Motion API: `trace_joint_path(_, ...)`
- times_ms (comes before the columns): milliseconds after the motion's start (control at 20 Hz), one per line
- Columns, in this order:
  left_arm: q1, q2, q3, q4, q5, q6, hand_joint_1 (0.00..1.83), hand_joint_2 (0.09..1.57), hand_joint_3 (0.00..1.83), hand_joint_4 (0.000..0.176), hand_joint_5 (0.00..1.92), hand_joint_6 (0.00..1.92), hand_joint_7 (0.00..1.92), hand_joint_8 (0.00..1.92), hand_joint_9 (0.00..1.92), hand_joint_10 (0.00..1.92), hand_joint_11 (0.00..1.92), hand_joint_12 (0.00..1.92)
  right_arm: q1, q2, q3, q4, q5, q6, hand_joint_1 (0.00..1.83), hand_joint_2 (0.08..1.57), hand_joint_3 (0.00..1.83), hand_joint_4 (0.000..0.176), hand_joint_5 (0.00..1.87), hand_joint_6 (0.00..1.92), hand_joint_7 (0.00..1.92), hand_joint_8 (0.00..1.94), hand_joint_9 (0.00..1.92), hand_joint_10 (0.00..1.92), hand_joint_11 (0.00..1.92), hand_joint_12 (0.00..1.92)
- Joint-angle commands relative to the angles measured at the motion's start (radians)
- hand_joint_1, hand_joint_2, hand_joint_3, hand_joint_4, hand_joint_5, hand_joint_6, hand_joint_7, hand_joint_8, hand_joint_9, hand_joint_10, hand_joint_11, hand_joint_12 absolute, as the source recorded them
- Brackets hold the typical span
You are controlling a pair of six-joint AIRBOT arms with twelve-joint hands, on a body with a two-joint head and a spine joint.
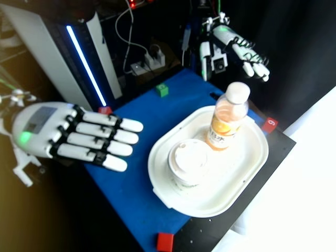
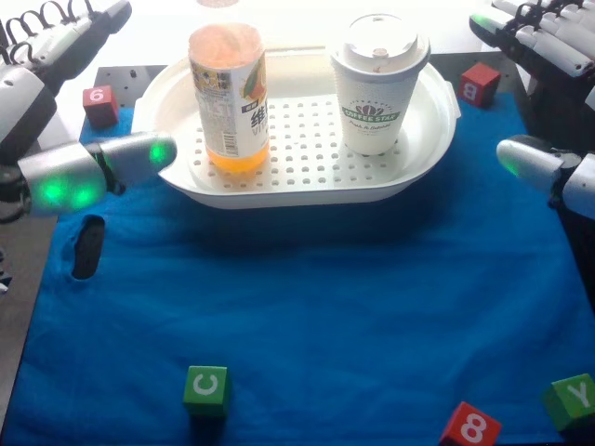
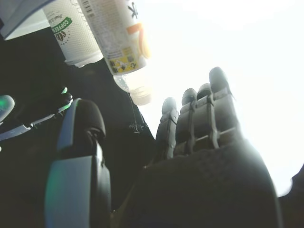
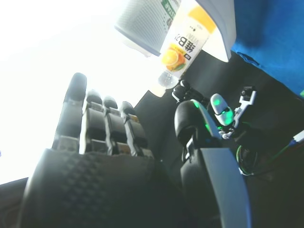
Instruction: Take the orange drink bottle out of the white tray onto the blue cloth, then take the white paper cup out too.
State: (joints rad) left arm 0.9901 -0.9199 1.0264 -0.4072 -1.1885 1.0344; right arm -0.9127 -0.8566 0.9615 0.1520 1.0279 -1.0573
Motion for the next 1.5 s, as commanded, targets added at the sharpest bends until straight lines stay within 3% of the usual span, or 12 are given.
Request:
trace_joint_path(0,-0.009,-0.002,0.005,0.013,-0.126,-0.007,0.35,1.06,0.03,0.102,0.00,0.00,0.00,0.00,0.00,0.00,0.00,0.00,0.014,-0.004,-0.001,-0.001,0.127,-0.003,0.31,1.38,0.02,0.011,0.00,0.00,0.00,0.00,0.00,0.00,0.00,0.00)
trace_joint_path(300,-0.066,-0.044,0.083,-0.011,-0.041,-0.059,0.39,1.05,0.00,0.128,0.00,0.00,0.00,0.00,0.00,0.00,0.01,0.00,0.014,-0.008,-0.001,0.001,0.127,-0.003,0.28,1.38,0.01,0.003,0.00,0.00,0.00,0.00,0.00,0.00,0.00,0.00)
trace_joint_path(450,-0.156,-0.088,0.158,-0.010,0.078,-0.062,0.45,1.03,0.00,0.102,0.00,0.00,0.00,0.00,0.00,0.00,0.01,0.01,0.014,-0.007,-0.001,0.001,0.127,-0.003,0.25,1.38,0.01,0.011,0.00,0.00,0.00,0.00,0.00,0.00,0.00,0.00)
trace_joint_path(600,-0.228,-0.145,0.231,-0.003,0.178,-0.080,0.48,0.93,0.00,0.157,0.00,0.00,0.00,0.00,0.00,0.00,0.00,0.21,0.014,-0.007,0.000,0.001,0.127,-0.003,0.28,1.38,0.00,0.001,0.00,0.00,0.00,0.00,0.00,0.00,0.00,0.00)
trace_joint_path(750,-0.262,-0.206,0.299,0.028,0.233,-0.162,0.40,0.86,0.00,0.141,0.00,0.00,0.00,0.00,0.00,0.00,0.04,0.03,0.014,-0.007,0.000,0.001,0.127,-0.003,0.26,1.38,0.00,0.011,0.00,0.00,0.00,0.00,0.00,0.00,0.00,0.00)
trace_joint_path(800,-0.272,-0.222,0.316,0.038,0.251,-0.176,0.38,0.86,0.00,0.128,0.00,0.00,0.00,0.00,0.00,0.00,0.01,0.41,0.013,-0.007,0.000,0.001,0.127,-0.003,0.30,1.38,0.00,0.009,0.00,0.00,0.00,0.00,0.00,0.00,0.00,0.00)
trace_joint_path(1000,-0.301,-0.280,0.370,0.058,0.306,-0.212,0.66,0.84,0.00,0.175,0.00,0.00,0.00,0.00,0.00,0.00,0.00,0.00,0.007,-0.009,0.000,0.002,0.127,-0.003,0.48,1.34,0.00,0.000,0.00,0.00,0.00,0.00,0.00,0.00,0.00,0.00)
trace_joint_path(1100,-0.305,-0.304,0.397,0.082,0.324,-0.259,0.68,0.73,0.09,0.176,0.00,0.00,0.00,0.00,0.00,0.00,0.00,1.38,0.002,-0.009,0.000,0.006,0.127,-0.003,0.52,1.32,0.00,0.000,0.00,0.00,0.00,0.00,0.00,0.00,0.00,0.00)
trace_joint_path(1150,-0.306,-0.317,0.410,0.091,0.331,-0.276,0.72,0.79,0.09,0.176,0.00,0.00,0.00,0.00,0.08,0.05,0.00,1.69,0.000,-0.009,-0.001,0.007,0.127,-0.003,0.52,1.31,0.00,0.000,0.00,0.00,0.00,0.00,0.00,0.00,0.00,0.00)
trace_joint_path(1200,-0.307,-0.326,0.419,0.094,0.343,-0.279,0.79,0.90,0.05,0.133,0.12,0.14,0.20,0.41,0.14,0.92,0.02,1.87,-0.002,-0.009,-0.001,0.008,0.127,-0.003,0.53,1.31,0.00,0.006,0.00,0.00,0.00,0.00,0.00,0.00,0.00,0.00)
trace_joint_path(1300,-0.306,-0.331,0.422,0.096,0.349,-0.279,0.95,0.96,0.03,0.000,0.31,0.97,0.42,1.20,0.47,1.52,0.46,1.92,-0.002,-0.009,-0.001,0.008,0.127,-0.003,0.55,1.31,0.00,0.000,0.00,0.00,0.00,0.00,0.00,0.00,0.00,0.00)
trace_joint_path(1450,-0.306,-0.331,0.422,0.103,0.339,-0.287,0.95,1.07,0.03,0.000,0.46,0.95,0.58,1.39,0.66,1.75,0.69,1.92,-0.006,-0.010,-0.002,0.010,0.127,-0.003,0.57,1.32,0.00,0.000,0.00,0.00,0.00,0.00,0.00,0.00,0.00,0.00)
